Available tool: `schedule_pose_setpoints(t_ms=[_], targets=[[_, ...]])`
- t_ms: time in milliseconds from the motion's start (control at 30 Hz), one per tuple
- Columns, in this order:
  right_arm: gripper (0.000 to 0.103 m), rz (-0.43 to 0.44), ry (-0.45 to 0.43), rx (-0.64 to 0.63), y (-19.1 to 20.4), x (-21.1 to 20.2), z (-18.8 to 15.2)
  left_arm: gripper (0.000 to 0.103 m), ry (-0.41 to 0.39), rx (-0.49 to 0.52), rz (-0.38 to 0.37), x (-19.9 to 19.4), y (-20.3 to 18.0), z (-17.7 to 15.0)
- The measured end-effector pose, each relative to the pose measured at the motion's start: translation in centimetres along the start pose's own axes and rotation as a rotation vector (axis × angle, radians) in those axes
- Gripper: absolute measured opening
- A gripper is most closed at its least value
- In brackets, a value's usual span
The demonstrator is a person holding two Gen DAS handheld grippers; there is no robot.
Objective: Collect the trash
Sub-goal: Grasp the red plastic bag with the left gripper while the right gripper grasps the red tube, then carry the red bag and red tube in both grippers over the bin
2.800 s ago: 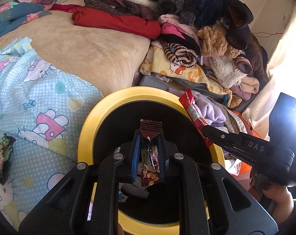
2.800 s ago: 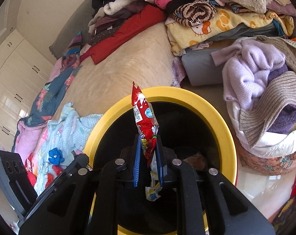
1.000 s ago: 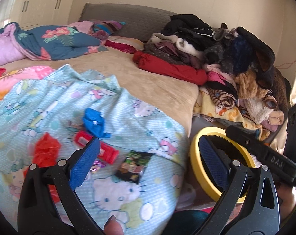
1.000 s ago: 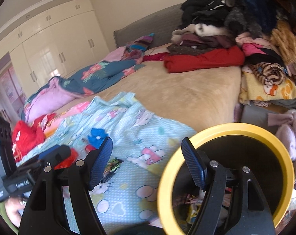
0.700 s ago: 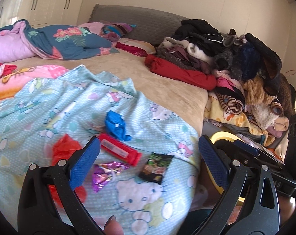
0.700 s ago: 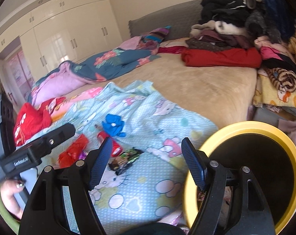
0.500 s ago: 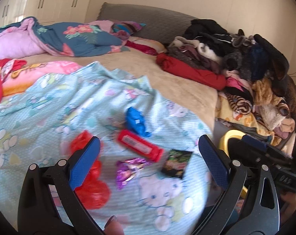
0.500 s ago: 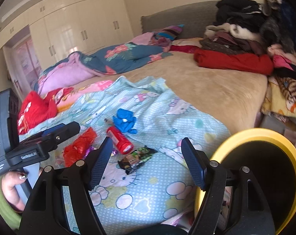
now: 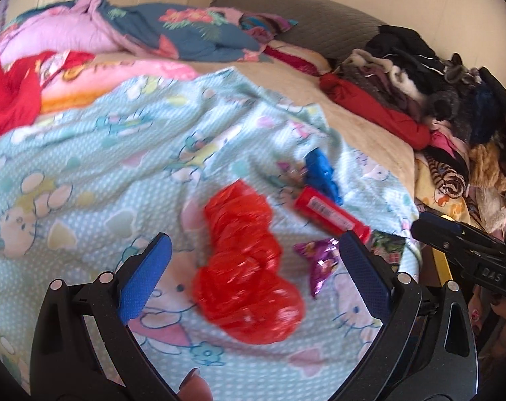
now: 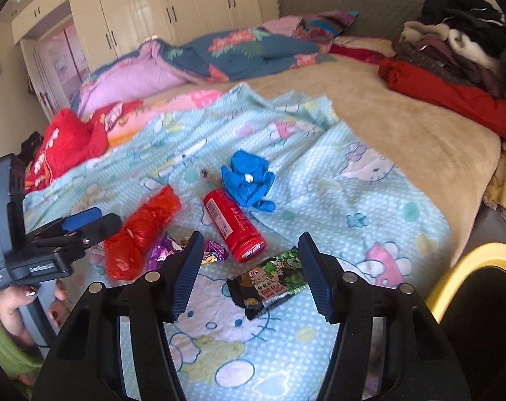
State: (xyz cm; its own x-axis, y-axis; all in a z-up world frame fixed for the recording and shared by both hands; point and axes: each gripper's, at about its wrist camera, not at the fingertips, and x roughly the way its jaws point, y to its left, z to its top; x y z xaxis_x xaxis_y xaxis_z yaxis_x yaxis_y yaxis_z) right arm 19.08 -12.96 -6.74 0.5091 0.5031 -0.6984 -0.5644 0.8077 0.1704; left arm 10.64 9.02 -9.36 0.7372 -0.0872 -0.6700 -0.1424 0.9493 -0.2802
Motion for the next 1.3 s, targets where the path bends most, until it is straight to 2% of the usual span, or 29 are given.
schedule_pose_setpoints(t_ms=[133,267,467,533,633,767,1067,1300], targets=[[0.055,-0.006,0.052,-0.016,0.4,2.8,0.8,0.082,0.043,-0.038,-0.018,1.0,1.0,-0.7],[0.051,-0.011,0.116,-0.039,0.9,5.6,1.5,0.065,0.083,-0.055,-0.023,2.1,1.2,-1.9],[0.05,-0.021,0.213,-0.038,1.5,9.4,1.6,0.059,0.108,-0.069,-0.04,3.2,1.6,-2.7],[0.043,-0.027,0.222,-0.052,1.8,10.0,1.5,0.058,0.111,-0.073,-0.04,3.3,1.6,-2.9],[0.037,-0.006,0.207,-0.045,2.1,9.5,1.5,0.056,0.109,-0.078,-0.046,3.4,1.8,-2.9],[0.029,0.041,0.144,-0.013,2.3,7.0,1.5,0.051,0.106,-0.09,-0.05,3.4,2.1,-2.9],[0.029,0.097,0.04,0.039,3.4,1.4,0.0,0.034,0.09,-0.104,-0.056,2.3,2.5,-1.9],[0.029,0.09,-0.019,0.053,3.7,-1.7,-0.5,0.031,0.014,-0.091,-0.09,-0.3,1.6,0.2]])
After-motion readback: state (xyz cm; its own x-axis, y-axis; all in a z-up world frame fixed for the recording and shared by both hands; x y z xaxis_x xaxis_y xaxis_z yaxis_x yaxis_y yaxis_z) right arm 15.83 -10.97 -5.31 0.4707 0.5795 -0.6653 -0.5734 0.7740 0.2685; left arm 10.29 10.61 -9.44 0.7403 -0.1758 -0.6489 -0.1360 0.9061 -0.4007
